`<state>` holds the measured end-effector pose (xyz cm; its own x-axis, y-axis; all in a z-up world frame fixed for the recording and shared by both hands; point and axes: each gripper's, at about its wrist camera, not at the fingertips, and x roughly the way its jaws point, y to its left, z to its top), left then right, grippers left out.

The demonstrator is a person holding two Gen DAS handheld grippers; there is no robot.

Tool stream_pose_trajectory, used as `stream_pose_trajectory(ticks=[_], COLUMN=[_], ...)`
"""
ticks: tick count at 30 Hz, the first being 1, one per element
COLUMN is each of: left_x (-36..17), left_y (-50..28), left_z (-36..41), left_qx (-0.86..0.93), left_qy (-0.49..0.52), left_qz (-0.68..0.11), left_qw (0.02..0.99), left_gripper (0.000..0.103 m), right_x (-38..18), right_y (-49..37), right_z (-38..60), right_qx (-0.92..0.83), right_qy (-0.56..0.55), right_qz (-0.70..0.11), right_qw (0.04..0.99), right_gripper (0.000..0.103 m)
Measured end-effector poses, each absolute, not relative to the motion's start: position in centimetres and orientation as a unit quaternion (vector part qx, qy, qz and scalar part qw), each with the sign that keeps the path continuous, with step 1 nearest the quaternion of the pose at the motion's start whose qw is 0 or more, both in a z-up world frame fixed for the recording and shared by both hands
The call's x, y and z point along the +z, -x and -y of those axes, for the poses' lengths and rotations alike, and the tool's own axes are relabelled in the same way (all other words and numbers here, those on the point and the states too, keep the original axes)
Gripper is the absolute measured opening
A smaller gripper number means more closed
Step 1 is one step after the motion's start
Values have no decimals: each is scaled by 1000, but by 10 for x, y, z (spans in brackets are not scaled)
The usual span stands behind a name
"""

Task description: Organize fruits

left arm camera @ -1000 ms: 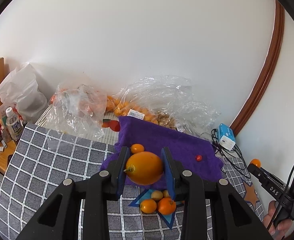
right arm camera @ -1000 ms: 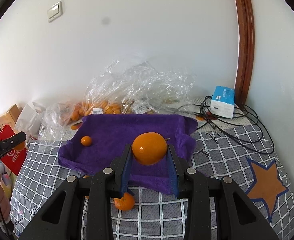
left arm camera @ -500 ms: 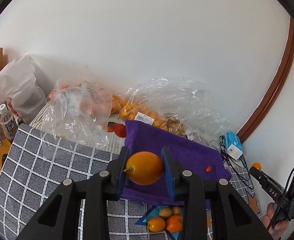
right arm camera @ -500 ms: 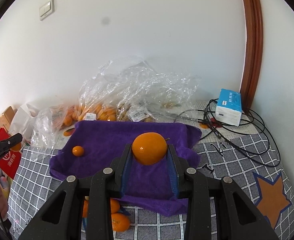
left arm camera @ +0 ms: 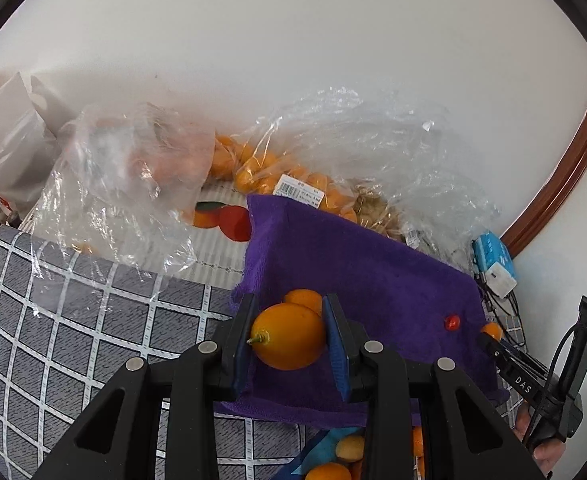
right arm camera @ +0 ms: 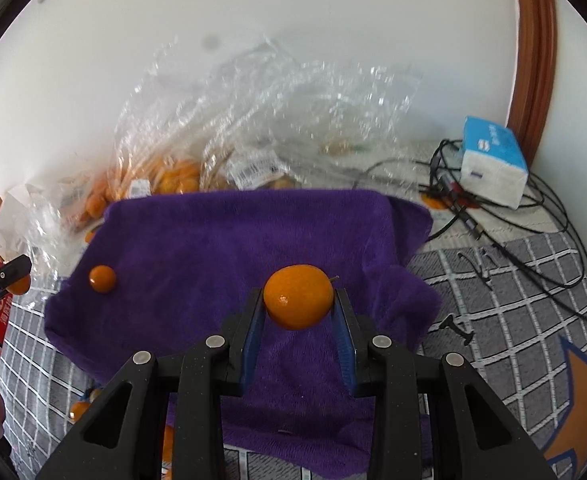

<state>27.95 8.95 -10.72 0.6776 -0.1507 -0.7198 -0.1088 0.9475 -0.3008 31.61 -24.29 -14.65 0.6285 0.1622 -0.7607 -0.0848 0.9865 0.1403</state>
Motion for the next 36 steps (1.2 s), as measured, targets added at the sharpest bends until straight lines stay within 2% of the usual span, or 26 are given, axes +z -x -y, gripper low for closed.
stream_pose_trajectory(ticks=[9,18,19,24,25,26,28,30,36], left_x=[-143,-153,-154,-155,-153,-150,-141,-132,-116], left_y=[-291,-295,-295,-293,-292,-290,-282,-272,-245], left_z=[-66,-59,-59,-59,-59,-59,-60,-61,-71], left_qx=[3,9,10,11,11,12,10,2,-3], left_qy=[120,109,110,114,114,113,112,114,124], left_qz=[-441,-453,-455,-464,-465,-463,-454,-440,-418], left_qw=[889,885,883,878,878,879,884,891,900], left_gripper=[31,31,31,31,32,33,49,55,56], right_x=[-187,-191,-189,-169,-165,-161,-153,-146,-131], right_y=[-329,-327,-325,-307,-303,-300,-291,-283,-254], right_z=[235,232,232,236,237,237,237,235,232], right_qx=[64,66,67,59,58,56,54,49,50], right_qy=[-4,6,4,-3,-3,-3,0,8,11], right_qz=[-457,-465,-466,-450,-447,-444,-440,-434,-415], right_qw=[887,883,882,891,893,894,896,899,909], right_gripper=[34,36,37,62,63,64,64,64,64])
